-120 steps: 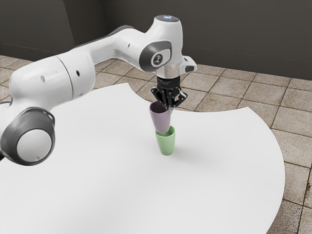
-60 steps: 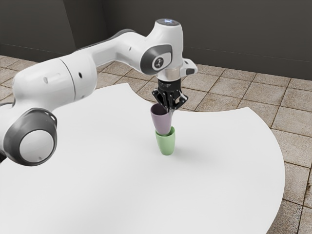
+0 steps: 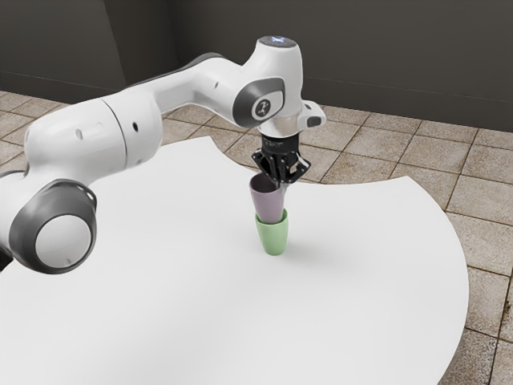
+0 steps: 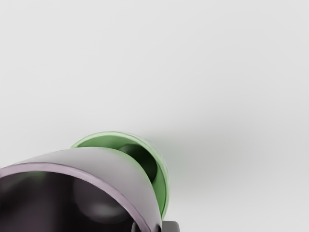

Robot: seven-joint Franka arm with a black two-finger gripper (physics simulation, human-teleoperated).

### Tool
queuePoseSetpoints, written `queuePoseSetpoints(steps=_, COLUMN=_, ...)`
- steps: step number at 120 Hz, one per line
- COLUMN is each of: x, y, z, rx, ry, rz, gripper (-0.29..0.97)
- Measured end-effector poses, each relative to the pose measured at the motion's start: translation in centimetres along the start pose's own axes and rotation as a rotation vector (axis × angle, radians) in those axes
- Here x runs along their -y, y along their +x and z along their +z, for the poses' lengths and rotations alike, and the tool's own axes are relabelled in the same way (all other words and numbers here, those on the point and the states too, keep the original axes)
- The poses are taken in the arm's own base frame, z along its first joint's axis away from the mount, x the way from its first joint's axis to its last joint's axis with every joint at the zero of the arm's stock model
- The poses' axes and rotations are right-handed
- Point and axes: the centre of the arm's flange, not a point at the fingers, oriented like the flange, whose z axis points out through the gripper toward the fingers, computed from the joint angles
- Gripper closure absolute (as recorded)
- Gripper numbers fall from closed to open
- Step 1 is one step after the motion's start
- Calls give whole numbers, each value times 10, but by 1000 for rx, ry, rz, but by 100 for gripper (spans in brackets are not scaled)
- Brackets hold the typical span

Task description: Place the left cup onto the right cup

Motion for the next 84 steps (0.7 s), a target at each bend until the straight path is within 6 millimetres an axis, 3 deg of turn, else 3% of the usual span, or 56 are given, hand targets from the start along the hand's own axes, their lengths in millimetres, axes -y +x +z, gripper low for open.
queuePoseSetpoints(steps=24, x=0, y=0, z=1, rx=1, ry=-3, rz=0, gripper=73)
queuePoseSetpoints(steps=59, x=-1, y=0, z=3, rx=7, ry=-7, rz=4, gripper=27)
queuePoseSetpoints(steps=84, x=-1, y=0, z=4, rx=8, ry=-9, rz=7, gripper=10)
